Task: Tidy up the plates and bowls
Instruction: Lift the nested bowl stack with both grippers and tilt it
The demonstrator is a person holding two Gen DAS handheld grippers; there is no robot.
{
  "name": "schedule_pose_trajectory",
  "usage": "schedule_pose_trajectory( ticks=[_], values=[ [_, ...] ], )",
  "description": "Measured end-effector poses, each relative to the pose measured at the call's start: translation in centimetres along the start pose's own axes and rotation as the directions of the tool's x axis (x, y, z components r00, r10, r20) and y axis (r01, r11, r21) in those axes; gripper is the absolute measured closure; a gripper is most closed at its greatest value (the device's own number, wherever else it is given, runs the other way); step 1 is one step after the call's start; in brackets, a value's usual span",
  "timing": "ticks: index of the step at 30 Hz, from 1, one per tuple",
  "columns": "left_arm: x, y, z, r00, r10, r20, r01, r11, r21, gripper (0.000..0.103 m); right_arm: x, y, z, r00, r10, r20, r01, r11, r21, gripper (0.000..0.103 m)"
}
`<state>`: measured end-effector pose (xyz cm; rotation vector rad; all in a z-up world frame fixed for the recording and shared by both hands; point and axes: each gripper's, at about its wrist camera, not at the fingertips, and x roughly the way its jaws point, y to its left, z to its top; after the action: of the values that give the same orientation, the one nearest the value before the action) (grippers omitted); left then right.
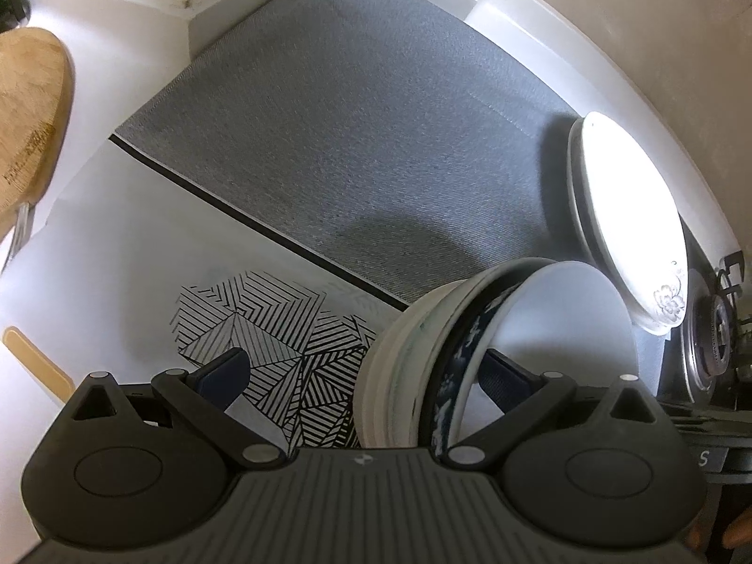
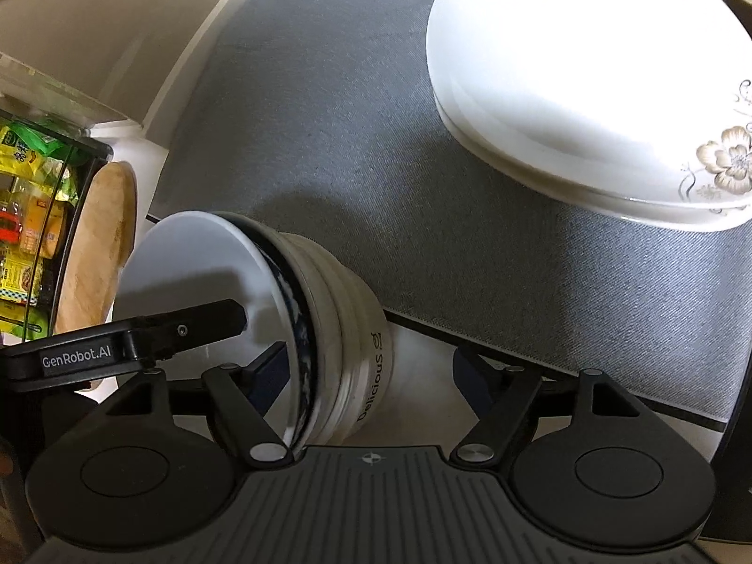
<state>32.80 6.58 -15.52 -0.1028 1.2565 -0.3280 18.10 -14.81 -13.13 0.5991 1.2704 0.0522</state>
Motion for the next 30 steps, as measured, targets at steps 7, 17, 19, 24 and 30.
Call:
schedule_pose_trajectory(
  ticks=[7, 17, 19, 24, 30],
  values=[
    [0.5, -0.2, 0.0, 0.999, -0.039, -0.007, 0.039, 0.999, 0.003, 0.000, 0.5, 0.2, -0.3, 1.000, 0.028, -0.007, -0.028, 1.000, -0.001, 0.022],
    [1.8, 0.5, 0.6, 0.990, -0.137, -0.044, 0.134, 0.990, -0.051, 0.000, 0.6, -0.1, -0.5, 0.997, 0.069, 0.040, -0.067, 0.997, -0.033, 0.017],
    [1.9, 0.4, 0.8, 0.989, -0.140, -0.053, 0.137, 0.989, -0.046, 0.000, 0.6, 0.0, -0.6, 0.996, 0.072, 0.052, -0.070, 0.996, -0.048, 0.016],
    [2.1, 0.6, 0.8, 0.973, -0.227, -0.051, 0.225, 0.974, -0.039, 0.014, 0.7, 0.1, -0.7, 0.993, 0.089, 0.078, -0.083, 0.994, -0.076, 0.017],
    [2.0, 0.8, 0.5, 0.961, -0.272, -0.049, 0.270, 0.962, -0.038, 0.018, 0.9, -0.3, -1.3, 0.981, 0.174, 0.089, -0.165, 0.982, -0.096, 0.028]
  ],
)
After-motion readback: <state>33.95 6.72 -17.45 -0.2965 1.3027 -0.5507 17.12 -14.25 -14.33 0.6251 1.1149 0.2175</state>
